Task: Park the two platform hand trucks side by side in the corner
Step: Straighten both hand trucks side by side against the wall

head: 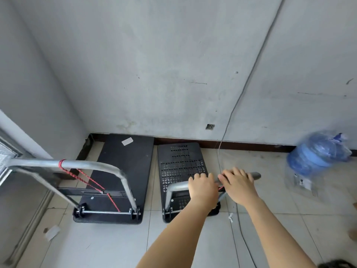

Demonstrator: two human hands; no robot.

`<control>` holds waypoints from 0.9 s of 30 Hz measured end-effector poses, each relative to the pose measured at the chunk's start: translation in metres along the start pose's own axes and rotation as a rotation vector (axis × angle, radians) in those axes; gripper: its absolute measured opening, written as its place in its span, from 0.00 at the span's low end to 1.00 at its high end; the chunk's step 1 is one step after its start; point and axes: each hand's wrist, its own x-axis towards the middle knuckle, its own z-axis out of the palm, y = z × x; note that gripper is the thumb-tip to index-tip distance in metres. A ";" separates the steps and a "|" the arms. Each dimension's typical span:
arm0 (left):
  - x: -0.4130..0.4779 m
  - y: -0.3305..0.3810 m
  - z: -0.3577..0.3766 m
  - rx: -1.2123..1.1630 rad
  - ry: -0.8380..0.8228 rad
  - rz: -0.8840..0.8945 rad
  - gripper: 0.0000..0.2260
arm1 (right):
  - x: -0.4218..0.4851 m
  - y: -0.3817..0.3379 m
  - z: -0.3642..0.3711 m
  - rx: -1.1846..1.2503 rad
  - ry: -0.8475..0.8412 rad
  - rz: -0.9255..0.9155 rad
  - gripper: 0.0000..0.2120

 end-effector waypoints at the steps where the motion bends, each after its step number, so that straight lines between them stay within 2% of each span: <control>1: 0.002 -0.001 0.002 -0.024 -0.001 0.010 0.15 | 0.001 0.000 0.004 -0.019 -0.001 0.009 0.16; 6: 0.004 -0.021 0.003 -0.154 0.043 0.091 0.13 | 0.002 -0.010 0.013 -0.032 -0.001 0.039 0.17; 11: -0.009 -0.054 0.001 -0.091 0.084 0.136 0.12 | -0.003 -0.041 0.024 0.069 0.026 0.063 0.17; 27: -0.045 -0.107 0.000 -0.092 0.067 0.125 0.11 | -0.035 -0.106 0.034 0.109 0.056 0.110 0.18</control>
